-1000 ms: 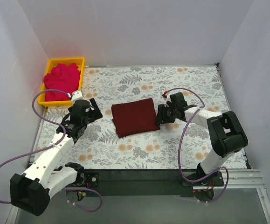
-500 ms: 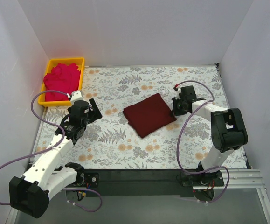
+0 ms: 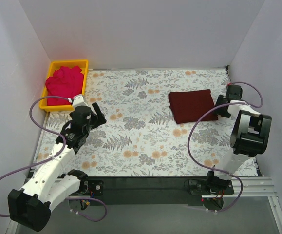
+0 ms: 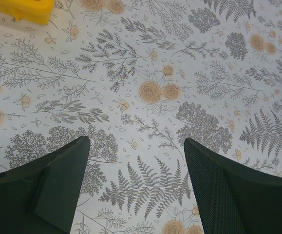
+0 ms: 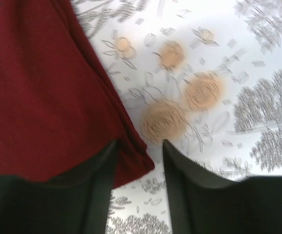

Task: Fold and stack the t-shirts
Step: Neatly place the folded tshirt to the corner

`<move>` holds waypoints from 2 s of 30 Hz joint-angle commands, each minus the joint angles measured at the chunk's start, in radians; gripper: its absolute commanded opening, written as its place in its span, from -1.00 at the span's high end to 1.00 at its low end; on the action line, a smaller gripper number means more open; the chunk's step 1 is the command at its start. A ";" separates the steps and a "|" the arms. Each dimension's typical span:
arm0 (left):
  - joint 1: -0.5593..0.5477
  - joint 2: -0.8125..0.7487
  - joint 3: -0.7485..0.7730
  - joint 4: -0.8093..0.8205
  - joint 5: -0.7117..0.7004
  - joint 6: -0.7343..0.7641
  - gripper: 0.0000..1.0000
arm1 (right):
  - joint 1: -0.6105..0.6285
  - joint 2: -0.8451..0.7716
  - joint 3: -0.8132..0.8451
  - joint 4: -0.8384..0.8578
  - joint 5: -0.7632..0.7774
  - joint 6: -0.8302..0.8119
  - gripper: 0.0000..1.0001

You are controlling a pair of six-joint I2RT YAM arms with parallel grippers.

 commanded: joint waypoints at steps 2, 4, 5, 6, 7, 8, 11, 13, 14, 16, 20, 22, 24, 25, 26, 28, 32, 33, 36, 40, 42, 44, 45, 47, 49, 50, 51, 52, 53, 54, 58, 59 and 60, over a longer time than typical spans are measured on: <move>0.001 -0.038 -0.003 0.008 0.006 0.012 -0.54 | -0.027 -0.179 -0.127 -0.001 -0.094 0.209 -0.19; 0.001 -0.044 -0.003 0.009 0.008 0.010 -0.54 | -0.027 -0.271 -0.209 0.089 -0.221 0.299 -0.45; 0.001 -0.045 -0.003 0.009 0.008 0.010 -0.54 | -0.027 -0.305 -0.252 0.124 -0.244 0.406 -0.54; 0.001 -0.046 -0.005 0.008 0.008 0.010 -0.54 | -0.025 -0.342 -0.346 0.199 -0.267 0.460 -0.79; 0.001 -0.046 -0.003 0.008 0.009 0.008 -0.54 | -0.024 -0.415 -0.396 0.250 -0.273 0.513 -0.90; 0.003 -0.048 -0.006 0.008 0.009 0.008 -0.54 | -0.025 -0.448 -0.442 0.296 -0.286 0.630 -0.95; 0.001 -0.051 -0.005 0.008 0.014 0.007 -0.54 | -0.007 -0.537 -0.595 0.454 -0.272 0.777 -0.96; 0.003 -0.052 -0.005 0.008 0.015 0.007 -0.54 | 0.031 -0.557 -0.640 0.514 -0.244 0.872 -0.95; 0.001 -0.052 -0.006 0.009 0.015 0.007 -0.54 | 0.047 -0.556 -0.643 0.524 -0.220 0.895 -0.94; 0.001 -0.052 -0.006 0.008 0.015 0.007 -0.54 | 0.096 -0.537 -0.637 0.536 -0.189 0.959 -0.91; 0.001 -0.058 -0.008 0.008 0.011 0.007 -0.54 | 0.166 -0.499 -0.633 0.567 -0.106 1.061 -0.81; 0.001 -0.060 -0.008 0.008 0.011 0.007 -0.54 | 0.185 -0.461 -0.628 0.571 -0.071 1.119 -0.79; 0.001 -0.060 -0.008 0.008 0.011 0.007 -0.54 | 0.235 -0.442 -0.625 0.577 -0.039 1.156 -0.79; 0.001 -0.060 -0.006 0.008 0.011 0.007 -0.54 | 0.246 -0.431 -0.625 0.577 -0.022 1.171 -0.78; 0.001 -0.061 -0.008 0.008 0.011 0.007 -0.54 | 0.257 -0.430 -0.629 0.576 0.010 1.205 -0.78; 0.001 -0.064 -0.008 0.008 0.011 0.007 -0.54 | 0.284 -0.424 -0.632 0.579 0.048 1.231 -0.78; 0.001 -0.068 -0.009 0.008 0.012 0.007 -0.54 | 0.303 -0.388 -0.626 0.583 0.105 1.274 -0.78; 0.001 -0.069 -0.009 0.008 0.014 0.007 -0.54 | 0.306 -0.376 -0.629 0.585 0.111 1.286 -0.77; 0.001 -0.066 -0.009 0.008 0.012 0.008 -0.54 | 0.311 -0.353 -0.628 0.587 0.150 1.314 -0.74; 0.001 -0.066 -0.009 0.009 0.012 0.008 -0.54 | 0.312 -0.326 -0.628 0.587 0.185 1.351 -0.64; 0.001 -0.064 -0.009 0.008 0.014 0.010 -0.54 | 0.311 -0.307 -0.623 0.590 0.207 1.363 -0.47; 0.001 -0.063 -0.011 0.008 0.014 0.010 -0.51 | 0.312 -0.293 -0.614 0.591 0.223 1.386 -0.22; 0.001 -0.061 -0.011 0.008 0.014 0.012 -0.51 | 0.311 -0.278 -0.611 0.593 0.228 1.394 -0.13; 0.003 -0.061 -0.012 0.006 0.008 0.012 -0.50 | 0.311 -0.260 -0.588 0.599 0.242 1.404 0.26; 0.001 -0.060 -0.012 0.006 0.005 0.012 -0.49 | 0.312 -0.223 -0.567 0.608 0.236 1.412 0.59; 0.001 -0.058 -0.014 0.006 0.006 0.012 -0.49 | 0.312 -0.211 -0.547 0.616 0.233 1.423 0.79; 0.001 -0.055 -0.013 0.006 0.006 0.012 -0.49 | 0.312 -0.188 -0.539 0.629 0.234 1.429 0.89; 0.003 -0.048 -0.014 0.004 0.006 0.012 -0.48 | 0.311 -0.178 -0.531 0.636 0.240 1.438 0.95; 0.003 -0.045 -0.013 0.003 0.006 0.012 -0.48 | 0.311 -0.168 -0.518 0.643 0.251 1.464 0.97; 0.003 -0.041 -0.014 0.003 0.006 0.012 -0.48 | 0.308 -0.146 -0.511 0.663 0.256 1.475 0.97; 0.001 -0.035 -0.008 -0.006 -0.026 0.004 -0.45 | 0.274 -0.071 -0.427 0.700 0.260 1.466 0.97; 0.003 -0.038 -0.011 -0.009 -0.032 0.002 -0.44 | 0.253 -0.056 -0.404 0.702 0.251 1.451 0.97; 0.001 -0.037 -0.011 -0.006 -0.035 0.002 -0.43 | 0.239 -0.019 -0.352 0.702 0.244 1.423 0.97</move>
